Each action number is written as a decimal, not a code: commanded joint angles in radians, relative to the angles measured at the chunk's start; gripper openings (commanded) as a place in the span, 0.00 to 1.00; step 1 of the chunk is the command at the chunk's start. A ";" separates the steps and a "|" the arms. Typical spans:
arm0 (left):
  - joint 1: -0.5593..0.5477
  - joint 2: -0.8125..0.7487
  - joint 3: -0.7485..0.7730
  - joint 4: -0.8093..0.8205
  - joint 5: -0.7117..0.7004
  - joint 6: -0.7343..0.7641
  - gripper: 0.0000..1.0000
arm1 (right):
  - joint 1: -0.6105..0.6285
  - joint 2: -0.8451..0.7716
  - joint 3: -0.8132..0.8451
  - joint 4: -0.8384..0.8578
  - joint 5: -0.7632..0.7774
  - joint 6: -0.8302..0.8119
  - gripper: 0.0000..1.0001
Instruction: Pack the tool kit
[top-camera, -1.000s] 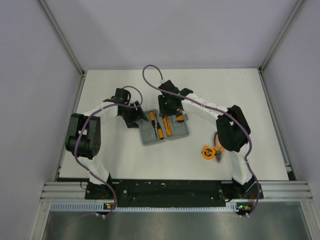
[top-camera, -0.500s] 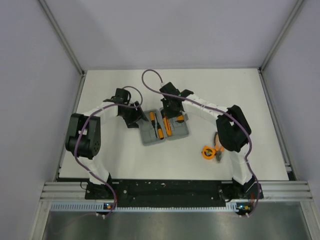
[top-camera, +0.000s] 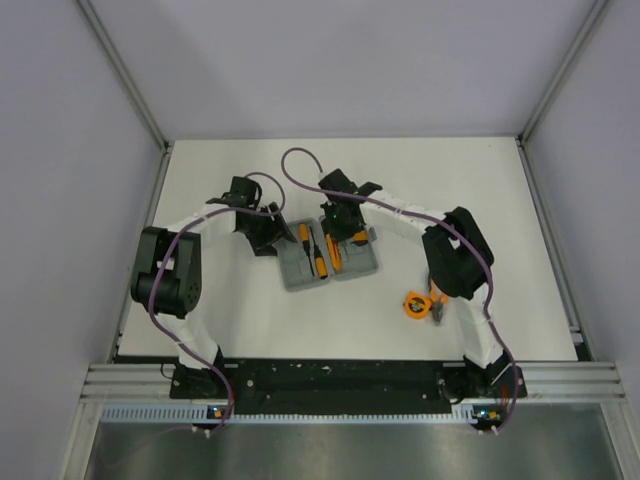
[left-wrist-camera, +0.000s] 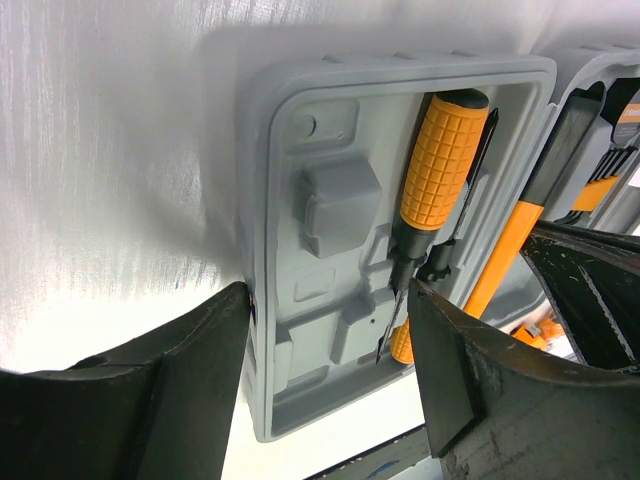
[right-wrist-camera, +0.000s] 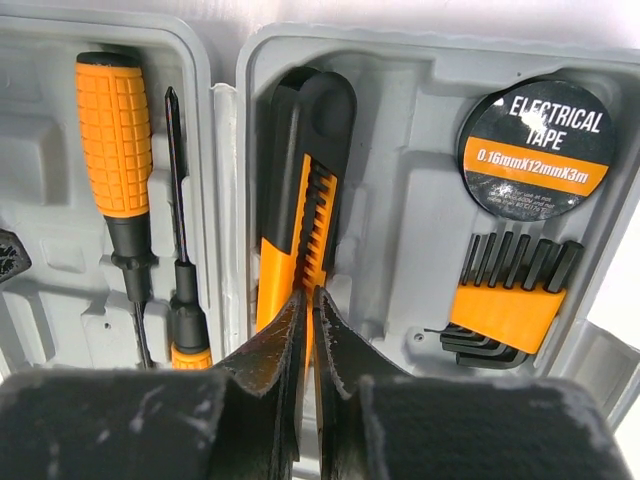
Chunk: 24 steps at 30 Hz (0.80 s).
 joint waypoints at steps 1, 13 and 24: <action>0.003 0.004 0.031 -0.001 -0.007 0.018 0.68 | -0.005 -0.046 0.021 0.029 0.036 -0.006 0.05; 0.002 0.002 0.035 -0.004 -0.009 0.018 0.68 | -0.003 -0.071 0.034 0.035 0.017 -0.028 0.11; 0.003 0.002 0.034 -0.004 -0.009 0.020 0.68 | -0.003 -0.057 0.037 0.054 -0.023 -0.021 0.11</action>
